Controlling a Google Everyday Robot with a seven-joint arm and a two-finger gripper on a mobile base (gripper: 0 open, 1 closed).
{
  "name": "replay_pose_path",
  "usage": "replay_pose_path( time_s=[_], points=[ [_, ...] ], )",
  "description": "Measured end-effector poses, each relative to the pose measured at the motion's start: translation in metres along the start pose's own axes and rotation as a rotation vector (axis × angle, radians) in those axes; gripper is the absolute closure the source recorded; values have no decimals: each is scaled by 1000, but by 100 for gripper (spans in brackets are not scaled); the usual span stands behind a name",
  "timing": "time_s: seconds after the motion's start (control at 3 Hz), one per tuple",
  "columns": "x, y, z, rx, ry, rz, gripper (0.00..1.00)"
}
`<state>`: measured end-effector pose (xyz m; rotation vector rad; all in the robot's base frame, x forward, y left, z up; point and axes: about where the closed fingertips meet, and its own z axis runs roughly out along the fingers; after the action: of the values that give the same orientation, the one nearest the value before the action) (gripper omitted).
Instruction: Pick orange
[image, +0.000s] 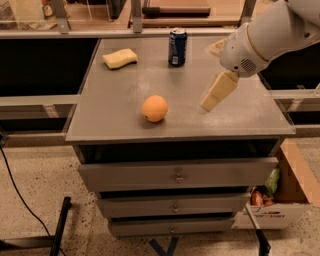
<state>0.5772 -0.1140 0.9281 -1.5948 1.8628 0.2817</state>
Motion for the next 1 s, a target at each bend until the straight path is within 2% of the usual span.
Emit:
replay_pose_path(
  time_s=[0.33, 0.67, 1.0],
  points=[
    [4, -14, 42, -50, -3, 19, 0],
    [3, -13, 43, -52, -6, 19, 0],
    [0, -13, 55, -87, -77, 15, 0]
  ],
)
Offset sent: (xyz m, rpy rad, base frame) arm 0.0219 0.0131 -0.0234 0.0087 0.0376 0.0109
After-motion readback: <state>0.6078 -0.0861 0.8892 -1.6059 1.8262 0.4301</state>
